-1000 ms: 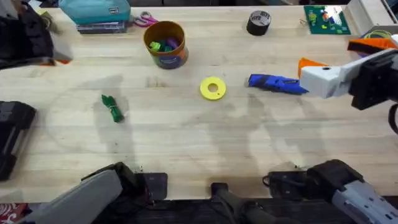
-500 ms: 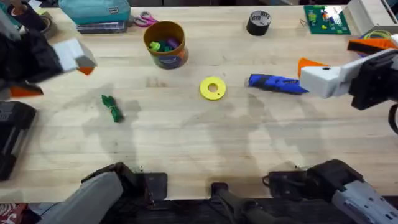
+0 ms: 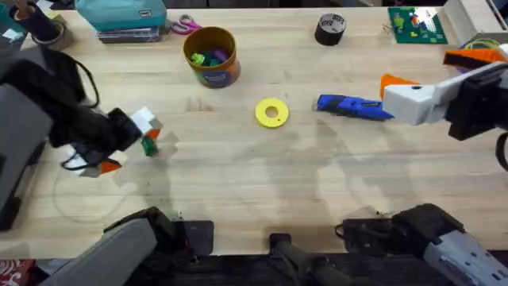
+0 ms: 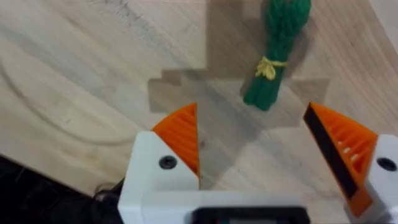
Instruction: Pick up the gripper from the table and insert it into the empty holder that is missing its gripper. Then pick up a screw, insert it into the mounting hole, and use the screwdriver to tighten it. Finally, clean up the table by picking up the vegetable and placing it into the bucket.
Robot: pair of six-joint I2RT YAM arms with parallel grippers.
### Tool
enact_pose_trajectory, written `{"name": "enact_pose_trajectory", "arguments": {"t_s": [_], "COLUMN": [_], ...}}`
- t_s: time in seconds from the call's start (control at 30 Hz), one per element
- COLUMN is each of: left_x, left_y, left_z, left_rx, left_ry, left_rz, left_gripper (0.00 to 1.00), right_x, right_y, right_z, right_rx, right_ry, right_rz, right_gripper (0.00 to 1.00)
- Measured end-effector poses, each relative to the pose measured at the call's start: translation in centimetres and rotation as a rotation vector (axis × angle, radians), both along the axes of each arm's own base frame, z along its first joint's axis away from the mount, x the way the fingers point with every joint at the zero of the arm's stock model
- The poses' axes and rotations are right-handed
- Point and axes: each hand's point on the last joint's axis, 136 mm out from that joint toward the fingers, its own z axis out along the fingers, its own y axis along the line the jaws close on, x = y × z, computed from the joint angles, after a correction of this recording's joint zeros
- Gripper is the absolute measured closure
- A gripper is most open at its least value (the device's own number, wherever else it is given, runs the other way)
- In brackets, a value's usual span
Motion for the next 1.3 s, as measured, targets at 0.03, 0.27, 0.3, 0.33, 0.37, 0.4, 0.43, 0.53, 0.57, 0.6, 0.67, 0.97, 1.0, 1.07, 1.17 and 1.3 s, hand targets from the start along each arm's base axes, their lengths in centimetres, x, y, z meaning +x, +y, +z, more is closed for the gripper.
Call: {"name": "enact_pose_trajectory", "arguments": {"t_s": [0.03, 0.27, 0.3, 0.33, 0.37, 0.4, 0.43, 0.53, 0.57, 0.6, 0.67, 0.97, 1.0, 1.07, 1.17, 1.3], "left_x": [0.2, 2.0, 2.2, 2.7, 3.0, 3.3, 3.5, 3.6, 3.6, 3.7, 3.7, 4.2, 4.1, 3.9, 5.0, 7.9], "left_y": [0.0, 0.7, 0.8, 1.1, 1.2, 1.4, 1.4, 1.5, 1.6, 1.6, 1.7, 1.6, 1.4, 1.2, 1.2, 0.9], "left_z": [-0.8, -4.5, -4.5, -4.4, -4.4, -4.4, -4.5, -4.5, -4.5, -4.5, -4.5, -4.5, -4.3, -4.0, -2.4, 1.7], "left_rx": [-0.005, -0.03, -0.031, -0.029, -0.027, -0.027, -0.027, -0.031, -0.029, -0.029, -0.029, -0.037, -0.046, -0.057, -0.07, -0.081], "left_ry": [-0.003, 0.048, 0.051, 0.043, 0.039, 0.038, 0.042, 0.053, 0.051, 0.05, 0.047, 0.028, 0.036, 0.047, 0.023, -0.077], "left_rz": [0.006, 0.023, 0.023, 0.025, 0.025, 0.025, 0.025, 0.025, 0.026, 0.027, 0.028, 0.015, 0.001, -0.011, -0.047, -0.137], "left_gripper": [0.015, 0.015, 0.015, 0.015, 0.015, 0.015, 0.013, 0.06, 0.099, 0.135, 0.327, 0.985, 0.986, 0.986, 0.986, 0.986], "right_x": [0.0, 0.2, 0.2, 0.2, 0.2, 0.2, 0.2, 0.2, 0.2, 0.2, 0.2, 0.2, 0.2, 0.3, 0.3, 0.3], "right_y": [0.0, 0.1, 0.1, 0.1, 0.1, 0.1, 0.1, 0.1, 0.1, 0.1, 0.1, 0.1, 0.1, 0.1, 0.1, 0.1], "right_z": [0.0, 0.3, 0.3, 0.3, 0.3, 0.4, 0.3, 0.4, 0.4, 0.3, 0.4, 0.4, 0.4, 0.4, 0.4, 0.4], "right_rx": [0.0, 0.005, 0.005, 0.005, 0.005, 0.005, 0.005, 0.005, 0.005, 0.005, 0.005, 0.005, 0.005, 0.005, 0.005, 0.006], "right_ry": [0.0, -0.016, -0.017, -0.017, -0.017, -0.017, -0.017, -0.017, -0.017, -0.017, -0.017, -0.017, -0.018, -0.018, -0.018, -0.018], "right_rz": [0.0, 0.0, 0.0, 0.0, 0.0, 0.0, 0.0, 0.0, 0.0, 0.0, 0.0, 0.0, 0.0, 0.0, 0.0, 0.0], "right_gripper": [0.005, 0.006, 0.005, 0.005, 0.005, 0.005, 0.005, 0.006, 0.005, 0.005, 0.006, 0.006, 0.006, 0.006, 0.005, 0.005]}}
